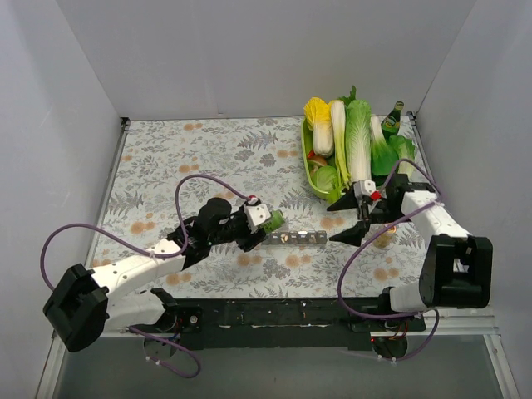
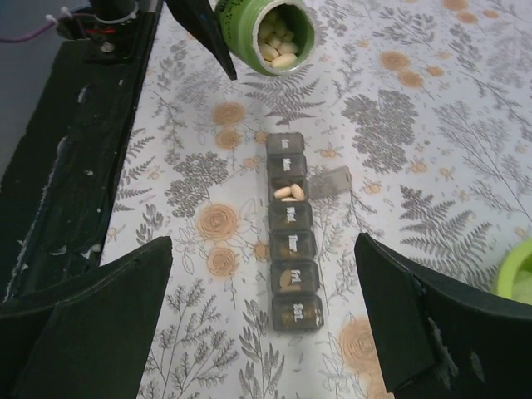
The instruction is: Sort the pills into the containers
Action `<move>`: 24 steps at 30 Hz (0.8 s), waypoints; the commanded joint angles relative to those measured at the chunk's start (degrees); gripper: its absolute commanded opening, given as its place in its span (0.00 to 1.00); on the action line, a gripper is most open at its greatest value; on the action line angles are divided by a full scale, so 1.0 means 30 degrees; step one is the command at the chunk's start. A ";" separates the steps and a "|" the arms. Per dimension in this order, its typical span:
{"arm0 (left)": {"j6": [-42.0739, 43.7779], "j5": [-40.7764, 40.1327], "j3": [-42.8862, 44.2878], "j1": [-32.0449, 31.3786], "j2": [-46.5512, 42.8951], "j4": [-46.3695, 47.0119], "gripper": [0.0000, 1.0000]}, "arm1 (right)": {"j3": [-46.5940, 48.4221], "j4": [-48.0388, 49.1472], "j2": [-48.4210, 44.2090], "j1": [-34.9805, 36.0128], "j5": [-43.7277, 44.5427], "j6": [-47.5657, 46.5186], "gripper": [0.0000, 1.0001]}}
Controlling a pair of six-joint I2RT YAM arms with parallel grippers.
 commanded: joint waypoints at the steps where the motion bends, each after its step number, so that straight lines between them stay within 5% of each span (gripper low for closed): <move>1: -0.1382 0.2074 -0.0302 0.0108 -0.1112 0.4618 0.00 | 0.3323 -0.7064 0.1678 0.2459 -0.0847 -0.6746 0.98; 9: -0.2847 0.3306 -0.1035 0.0079 -0.2049 0.8053 0.00 | 0.9891 -0.6685 0.2000 0.6158 0.1086 -0.1679 0.98; 17: -0.3025 0.4215 -0.0654 0.0020 -0.2430 0.8699 0.00 | 1.0307 0.2332 0.0626 0.9733 0.3872 0.9481 0.98; 24: -0.3347 0.4186 -0.0742 0.0020 -0.2782 0.8816 0.00 | 1.0425 0.2278 0.0830 1.1492 0.3989 1.0509 0.89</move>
